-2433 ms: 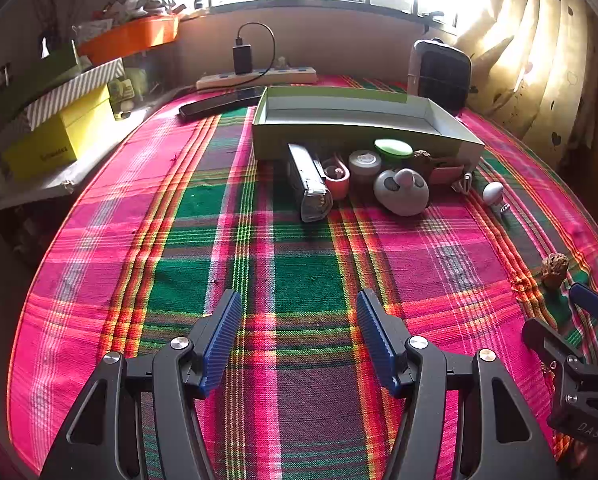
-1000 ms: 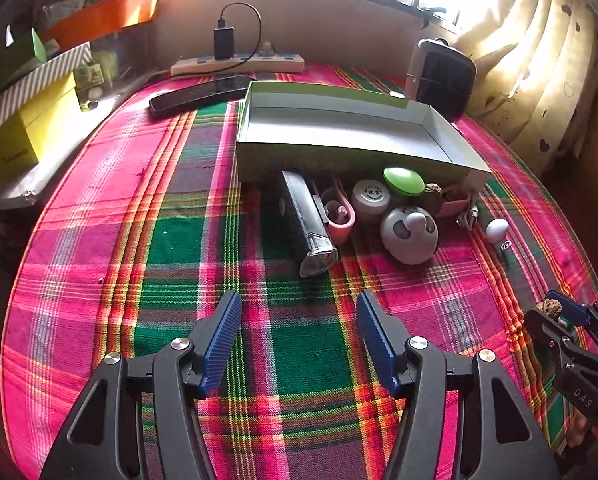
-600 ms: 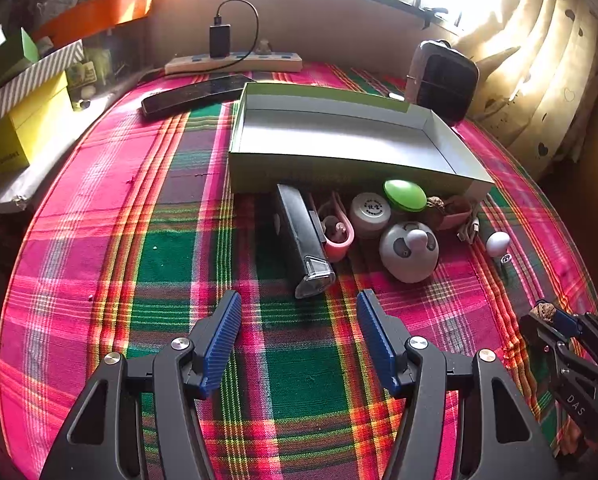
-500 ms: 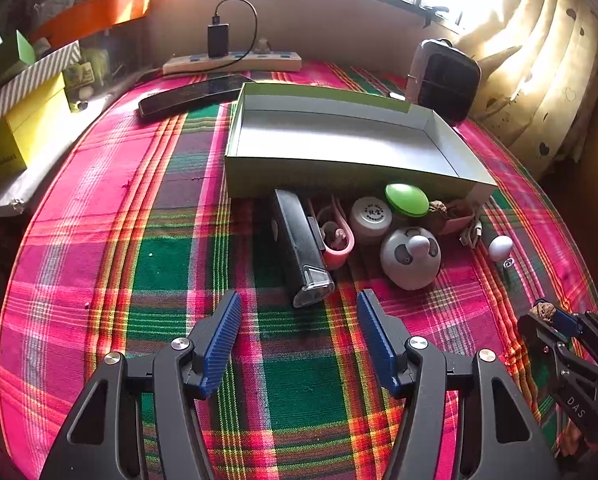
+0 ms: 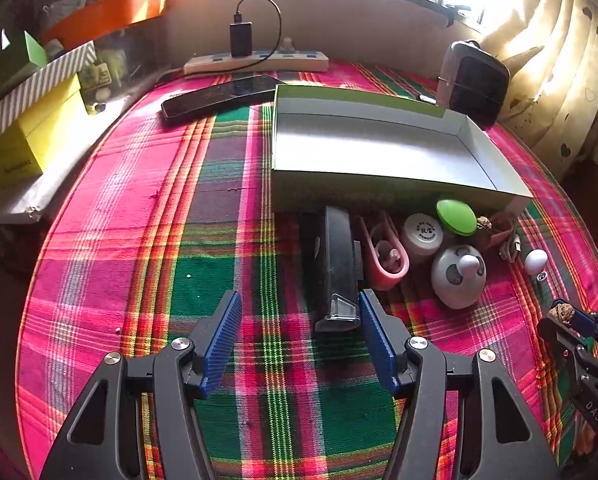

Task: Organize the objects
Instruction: 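Close the left gripper on the black flashlight while the right gripper holds the walnut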

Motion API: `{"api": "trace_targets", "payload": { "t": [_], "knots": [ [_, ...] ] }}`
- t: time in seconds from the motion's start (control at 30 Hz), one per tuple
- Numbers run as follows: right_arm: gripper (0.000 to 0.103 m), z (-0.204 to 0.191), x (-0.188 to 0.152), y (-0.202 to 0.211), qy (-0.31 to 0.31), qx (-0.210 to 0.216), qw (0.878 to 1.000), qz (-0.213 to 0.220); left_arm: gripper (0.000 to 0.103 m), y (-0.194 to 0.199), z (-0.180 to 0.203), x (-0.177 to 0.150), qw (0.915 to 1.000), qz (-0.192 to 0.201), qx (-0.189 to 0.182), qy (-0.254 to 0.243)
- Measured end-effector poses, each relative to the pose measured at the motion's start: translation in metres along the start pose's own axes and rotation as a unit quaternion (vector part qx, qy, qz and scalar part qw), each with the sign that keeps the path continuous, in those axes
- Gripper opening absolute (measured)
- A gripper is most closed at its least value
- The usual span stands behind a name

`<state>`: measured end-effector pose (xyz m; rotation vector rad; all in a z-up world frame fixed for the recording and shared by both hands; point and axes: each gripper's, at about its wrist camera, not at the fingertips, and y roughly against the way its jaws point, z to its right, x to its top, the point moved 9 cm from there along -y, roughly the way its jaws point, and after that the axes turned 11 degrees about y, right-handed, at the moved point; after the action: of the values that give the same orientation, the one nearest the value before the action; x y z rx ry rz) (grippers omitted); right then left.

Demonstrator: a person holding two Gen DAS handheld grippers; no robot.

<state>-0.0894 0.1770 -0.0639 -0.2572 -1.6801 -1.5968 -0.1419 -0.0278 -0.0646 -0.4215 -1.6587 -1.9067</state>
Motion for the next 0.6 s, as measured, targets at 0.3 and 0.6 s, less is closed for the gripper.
{"api": "trace_targets", "payload": {
  "t": [0.3,0.6],
  "knots": [
    [0.034,-0.001,0.002,-0.003,-0.002,0.006,1.000,-0.006,0.058,-0.012,0.007,0.011,0.9991,0.003,0.011,-0.041],
    [0.034,-0.001,0.006,-0.006,-0.005,0.011,1.000,-0.010,0.058,-0.017,0.014,0.018,0.9987,0.001,0.012,-0.049]
  ]
}}
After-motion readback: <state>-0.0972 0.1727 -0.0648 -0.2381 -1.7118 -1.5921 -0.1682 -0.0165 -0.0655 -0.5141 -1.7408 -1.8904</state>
